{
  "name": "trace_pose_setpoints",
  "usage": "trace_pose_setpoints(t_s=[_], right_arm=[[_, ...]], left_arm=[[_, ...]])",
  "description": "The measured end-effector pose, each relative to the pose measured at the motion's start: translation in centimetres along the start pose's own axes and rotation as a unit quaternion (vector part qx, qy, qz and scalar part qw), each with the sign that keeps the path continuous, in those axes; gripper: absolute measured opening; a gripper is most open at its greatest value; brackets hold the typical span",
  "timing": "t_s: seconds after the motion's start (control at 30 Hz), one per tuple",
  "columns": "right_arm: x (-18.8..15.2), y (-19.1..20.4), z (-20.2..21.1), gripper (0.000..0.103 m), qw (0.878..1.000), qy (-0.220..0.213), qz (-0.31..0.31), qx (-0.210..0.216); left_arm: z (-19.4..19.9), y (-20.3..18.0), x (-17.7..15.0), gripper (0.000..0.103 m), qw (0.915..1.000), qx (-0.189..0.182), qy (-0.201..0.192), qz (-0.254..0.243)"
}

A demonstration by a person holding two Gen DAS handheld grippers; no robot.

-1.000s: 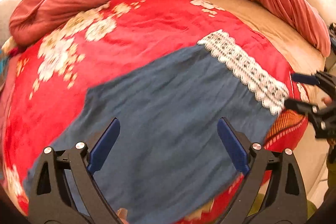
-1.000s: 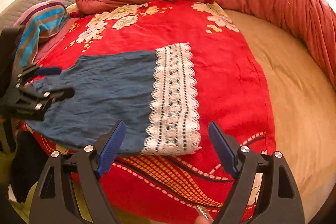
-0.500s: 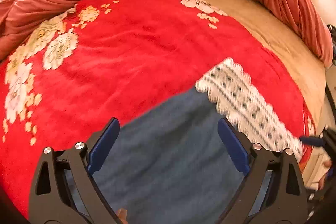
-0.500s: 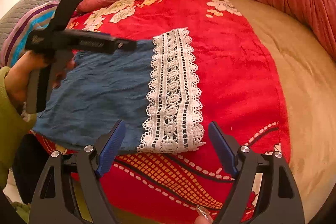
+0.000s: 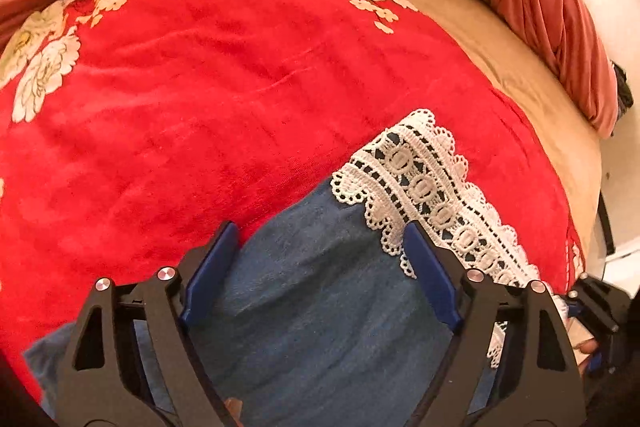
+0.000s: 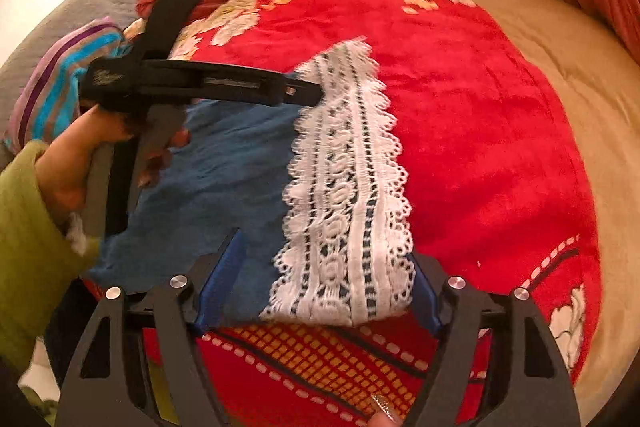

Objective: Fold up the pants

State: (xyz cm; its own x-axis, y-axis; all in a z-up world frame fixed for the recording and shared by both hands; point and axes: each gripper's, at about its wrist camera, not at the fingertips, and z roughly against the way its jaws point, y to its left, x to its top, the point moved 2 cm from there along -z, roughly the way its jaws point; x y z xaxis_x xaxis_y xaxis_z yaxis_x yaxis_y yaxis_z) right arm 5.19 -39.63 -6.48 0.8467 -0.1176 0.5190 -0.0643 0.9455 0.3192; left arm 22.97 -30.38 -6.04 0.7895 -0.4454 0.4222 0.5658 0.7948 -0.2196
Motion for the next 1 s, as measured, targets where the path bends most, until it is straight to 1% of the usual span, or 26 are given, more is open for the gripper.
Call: trace_pose_setpoints(t_s=[0.07, 0.13, 0.17, 0.2, 0.23, 0.3, 0.33, 0.37, 0.4, 0.5, 0.53, 0.6, 0.7, 0.8, 0.93, 1.0], right_arm=[[0.1, -0.2, -0.2, 0.073, 1.000, -0.005, -0.007, 0.007], [0.1, 0.1, -0.4, 0.072, 1.000, -0.011, 0.002, 0.007], [0.2, 0.1, -0.5, 0.071, 1.000, -0.015, 0.002, 0.009], [0.2, 0.0, -0.6, 0.065, 1.000, -0.021, -0.001, 0.013], [0.3, -0.1, -0.7, 0.062, 1.000, -0.024, -0.002, 0.013], [0.4, -0.2, -0.8, 0.050, 1.000, -0.029, 0.001, 0.011], [0.4, -0.3, -0.8, 0.046, 0.999, -0.029, 0.003, 0.011], [0.5, -0.2, -0.8, 0.036, 0.999, -0.030, 0.006, 0.016], [0.6, -0.1, -0.9, 0.031, 0.999, -0.029, 0.008, 0.028], [0.7, 0.6, -0.8, 0.028, 0.998, -0.029, 0.020, 0.042], [0.8, 0.9, -0.7, 0.027, 0.998, -0.032, 0.024, 0.045], [1.1, 1.7, -0.2, 0.027, 0.998, -0.039, 0.030, 0.048], [1.6, 3.1, 0.9, 0.027, 0.996, -0.050, 0.046, 0.052], [2.2, 5.0, 2.1, 0.027, 0.994, -0.061, 0.067, 0.060], [3.0, 8.4, 3.4, 0.027, 0.989, -0.073, 0.102, 0.074], [3.2, 10.4, 3.7, 0.027, 0.986, -0.077, 0.123, 0.083]], left_arm=[[0.1, 0.0, -0.1, 0.067, 1.0000, -0.006, -0.005, 0.001], [0.1, -0.3, -0.2, 0.055, 0.9999, -0.011, -0.010, -0.004], [0.2, -0.4, -0.2, 0.052, 0.9998, -0.012, -0.012, -0.005], [0.2, -0.5, -0.2, 0.046, 0.9998, -0.013, -0.013, -0.004], [0.2, -0.6, -0.1, 0.037, 0.9998, -0.015, -0.013, -0.004], [0.4, -1.0, -0.3, 0.031, 0.9996, -0.017, -0.017, -0.013], [0.4, -1.1, -0.4, 0.029, 0.9996, -0.013, -0.018, -0.018], [0.4, -1.1, -0.5, 0.028, 0.9996, -0.013, -0.019, -0.019], [0.5, -1.0, -0.5, 0.025, 0.9996, -0.014, -0.020, -0.018], [0.9, -0.7, -0.7, 0.018, 0.9995, -0.022, -0.021, -0.011], [1.0, -0.6, -0.7, 0.013, 0.9994, -0.021, -0.023, -0.012], [1.6, -0.2, -0.9, 0.009, 0.9991, -0.028, -0.030, -0.011], [2.8, 0.7, -1.1, 0.008, 0.9978, -0.051, -0.043, 0.004], [4.8, 1.7, -1.5, 0.008, 0.9961, -0.062, -0.061, 0.013], [8.3, 3.1, -2.3, 0.008, 0.9934, -0.063, -0.095, 0.014], [10.2, 4.3, -3.2, 0.008, 0.9916, -0.061, -0.112, 0.023]])
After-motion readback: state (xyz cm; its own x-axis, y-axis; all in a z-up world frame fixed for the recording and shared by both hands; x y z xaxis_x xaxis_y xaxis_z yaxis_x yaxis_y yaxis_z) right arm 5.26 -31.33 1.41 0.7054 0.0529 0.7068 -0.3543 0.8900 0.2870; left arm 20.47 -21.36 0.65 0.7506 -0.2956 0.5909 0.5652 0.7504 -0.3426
